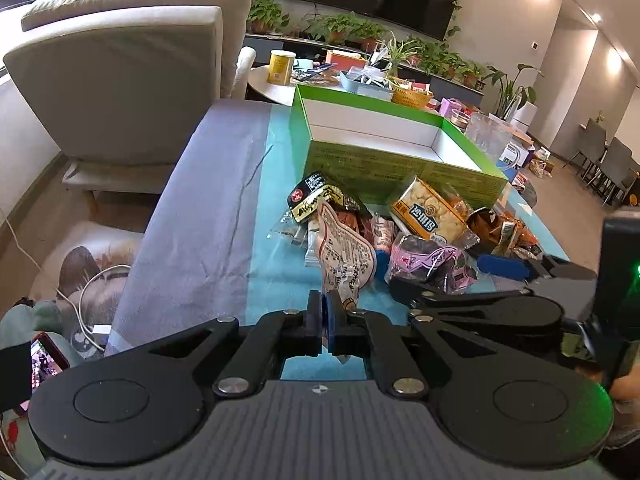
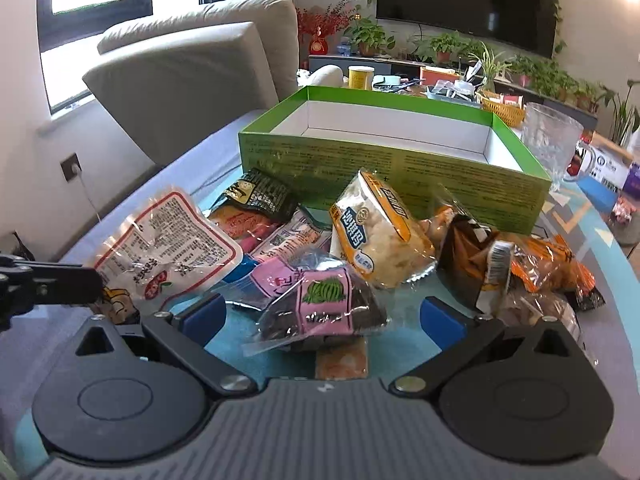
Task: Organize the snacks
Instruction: 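Grasp the white printed snack bag with the left gripper while the right grasps a pink wrapper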
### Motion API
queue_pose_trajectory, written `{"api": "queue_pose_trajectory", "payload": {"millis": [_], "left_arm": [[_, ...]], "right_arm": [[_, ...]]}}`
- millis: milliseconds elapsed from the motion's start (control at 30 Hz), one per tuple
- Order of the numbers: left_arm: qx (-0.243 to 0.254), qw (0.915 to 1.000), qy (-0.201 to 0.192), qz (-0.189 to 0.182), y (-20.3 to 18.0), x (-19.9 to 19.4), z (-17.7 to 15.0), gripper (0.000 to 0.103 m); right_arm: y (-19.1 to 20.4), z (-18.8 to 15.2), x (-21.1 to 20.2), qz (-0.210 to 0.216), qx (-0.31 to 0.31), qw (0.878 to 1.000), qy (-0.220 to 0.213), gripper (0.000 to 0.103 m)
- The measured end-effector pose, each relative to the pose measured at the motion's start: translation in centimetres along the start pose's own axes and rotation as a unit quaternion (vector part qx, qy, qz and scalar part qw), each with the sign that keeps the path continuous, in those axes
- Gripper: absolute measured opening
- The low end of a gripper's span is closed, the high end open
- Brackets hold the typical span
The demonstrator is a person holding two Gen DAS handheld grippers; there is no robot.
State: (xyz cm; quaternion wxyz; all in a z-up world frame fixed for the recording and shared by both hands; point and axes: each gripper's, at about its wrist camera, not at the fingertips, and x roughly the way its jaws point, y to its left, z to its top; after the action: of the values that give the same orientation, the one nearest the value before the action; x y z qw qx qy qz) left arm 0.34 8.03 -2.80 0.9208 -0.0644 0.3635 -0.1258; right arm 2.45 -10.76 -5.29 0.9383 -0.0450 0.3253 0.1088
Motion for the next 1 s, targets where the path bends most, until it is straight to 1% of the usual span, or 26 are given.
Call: {"api": "queue_pose_trajectory", "payload": {"millis": [200, 333, 533, 700, 833, 867, 933, 1000], "left_arm": [[-0.006, 0.9999, 0.012, -0.001, 0.2, 0.1, -0.4, 0.002], [-0.005, 0.9999, 0.016, 0.001, 0.2, 0.2, -0.6, 0.003], [-0.004, 0.9998, 0.017, 0.002, 0.2, 0.5, -0.5, 0.003], [-0.004, 0.9998, 0.019, 0.005, 0.1, 0.6, -0.5, 0.004], [-0.009, 0.9994, 0.031, 0.011, 0.3, 1.0, -0.5, 0.007], [-0.011, 0.9992, 0.036, 0.009, 0.5, 1.3, -0.6, 0.012], [-0.019, 0.9986, 0.049, 0.004, 0.7, 1.8, -0.8, 0.019], [-0.025, 0.9981, 0.057, -0.002, 0.9, 2.2, -0.9, 0.021]], "right_arm": [[1.0, -0.1, 0.4, -0.014, -0.03, 0.999, -0.015, 0.051], [1.0, -0.2, 0.0, -0.001, -0.035, 0.999, -0.017, 0.051], [0.4, 0.4, -0.9, -0.001, -0.033, 0.999, -0.039, 0.051], [0.2, 0.8, -2.2, 0.006, -0.038, 0.998, -0.058, 0.047], [0.1, 0.7, -2.1, 0.007, -0.045, 0.998, -0.046, 0.048], [0.0, 0.6, -2.1, 0.006, -0.045, 0.998, -0.043, 0.048], [-0.1, 0.4, -1.9, 0.018, -0.043, 0.998, -0.032, 0.049], [-0.4, 0.0, -1.9, 0.036, -0.034, 0.998, -0.024, 0.05]]}}
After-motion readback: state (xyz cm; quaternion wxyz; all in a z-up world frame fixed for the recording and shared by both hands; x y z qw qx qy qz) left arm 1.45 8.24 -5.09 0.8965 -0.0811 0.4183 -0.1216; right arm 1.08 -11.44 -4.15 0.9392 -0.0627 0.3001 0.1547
